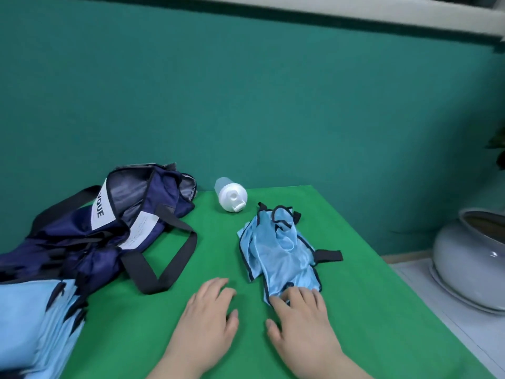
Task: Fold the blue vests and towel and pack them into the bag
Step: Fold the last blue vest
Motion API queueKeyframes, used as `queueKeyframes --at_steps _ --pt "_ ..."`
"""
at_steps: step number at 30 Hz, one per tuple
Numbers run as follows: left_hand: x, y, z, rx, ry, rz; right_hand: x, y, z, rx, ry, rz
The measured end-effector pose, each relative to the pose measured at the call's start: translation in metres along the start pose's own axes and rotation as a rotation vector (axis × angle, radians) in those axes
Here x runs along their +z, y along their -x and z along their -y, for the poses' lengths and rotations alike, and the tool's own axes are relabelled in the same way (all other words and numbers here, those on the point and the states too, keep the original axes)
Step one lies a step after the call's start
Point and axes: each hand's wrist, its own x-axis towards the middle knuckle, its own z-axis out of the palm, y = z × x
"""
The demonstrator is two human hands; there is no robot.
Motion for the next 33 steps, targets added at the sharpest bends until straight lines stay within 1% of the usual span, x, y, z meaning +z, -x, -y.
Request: queueKeyframes --at_steps 3,7,11,14,17,21,25,28,33 --pt "-0.012 0.04 -0.008 -0.017 0.047 0.06 -0.01 0.041 0.019 -0.034 -0.016 -0.016" --pt "-0.032 0.09 -0.016 -0.036 0.099 0.078 -0.026 0.086 0.041 -0.074 -0.024 -0.034" --pt "-0.048 0.131 -0.021 -0.051 0.128 0.067 -0.038 0.125 0.048 -0.088 -0.049 -0.016" --pt "-0.055 0.157 -0.021 -0.071 0.16 0.059 -0.047 0.15 0.049 -0.076 -0.086 0.03" --pt "-0.06 0.17 -0.022 -0.085 0.211 0.065 -0.058 0.156 0.042 -0.015 -0.195 0.015" --pt "-0.064 0.166 -0.021 -0.107 0.303 0.034 -0.079 0.144 0.039 0.067 -0.333 -0.048" --pt "-0.075 0.134 -0.023 -0.166 0.38 -0.07 -0.098 0.105 0.037 0.093 -0.438 -0.092" --pt "-0.08 0.098 -0.026 -0.186 0.362 -0.032 -0.108 0.06 0.038 0.127 -0.471 -0.093" --pt "-0.073 0.041 -0.027 -0.269 0.351 0.035 -0.096 -0.031 0.036 0.224 -0.418 -0.036"
